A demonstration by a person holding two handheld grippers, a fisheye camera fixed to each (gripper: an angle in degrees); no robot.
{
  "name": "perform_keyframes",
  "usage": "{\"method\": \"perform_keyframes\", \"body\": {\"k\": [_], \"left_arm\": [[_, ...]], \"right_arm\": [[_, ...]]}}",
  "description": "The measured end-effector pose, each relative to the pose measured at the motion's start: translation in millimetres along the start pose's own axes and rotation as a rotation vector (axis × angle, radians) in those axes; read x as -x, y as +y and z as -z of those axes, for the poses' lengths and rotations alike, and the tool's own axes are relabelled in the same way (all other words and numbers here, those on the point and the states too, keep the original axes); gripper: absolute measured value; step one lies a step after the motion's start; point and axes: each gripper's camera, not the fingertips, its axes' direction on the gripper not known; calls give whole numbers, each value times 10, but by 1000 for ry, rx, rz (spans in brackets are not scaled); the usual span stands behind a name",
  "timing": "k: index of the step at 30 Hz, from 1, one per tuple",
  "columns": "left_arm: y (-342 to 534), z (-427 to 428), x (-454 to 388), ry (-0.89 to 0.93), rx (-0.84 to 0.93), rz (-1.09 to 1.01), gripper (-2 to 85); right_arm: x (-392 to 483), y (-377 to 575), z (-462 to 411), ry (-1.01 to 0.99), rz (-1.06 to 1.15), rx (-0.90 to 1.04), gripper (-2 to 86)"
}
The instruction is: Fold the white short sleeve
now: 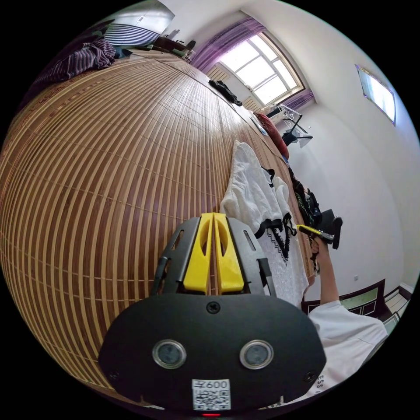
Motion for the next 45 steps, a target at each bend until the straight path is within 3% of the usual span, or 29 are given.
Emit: {"method": "perform_keyframes", "body": {"k": [4, 6, 11, 15, 17, 28, 30, 34, 40, 42, 45], "left_arm": [[-12, -8, 3, -1, 1, 0, 2], [-14, -10, 7, 1, -1, 0, 2], [-15, -25, 57, 27, -2, 13, 2], [-18, -44, 48, 24, -1, 12, 2], [-21, -59, 7, 4, 2, 4, 2], [24, -123, 41, 41, -2, 20, 2], [34, -137, 6, 27, -2, 14, 2], [67, -171, -58, 7, -1, 5, 1], [136, -218, -28, 48, -4, 24, 1], [156, -235, -58, 42, -2, 21, 1], [190, -265, -145, 14, 3, 7, 1]], "right_arm": [[-157, -258, 432, -10, -139, -273, -9], [-73, -537, 376, -105, -105, -291, -9], [467, -1433, -462, -277, 28, -100, -9], [817, -1628, -1166, -114, 98, 91, -8], [891, -1565, -1165, -101, 76, -33, -8], [1158, -913, -222, -161, 126, -250, -8], [1360, -812, -176, -227, 198, -218, -8], [1989, -538, -555, -365, 347, 56, -8], [2032, -159, 79, -406, 305, -133, -3], [2140, -10, 178, -297, 307, -112, -6], [2524, 242, 120, -316, 460, 43, -4]]}}
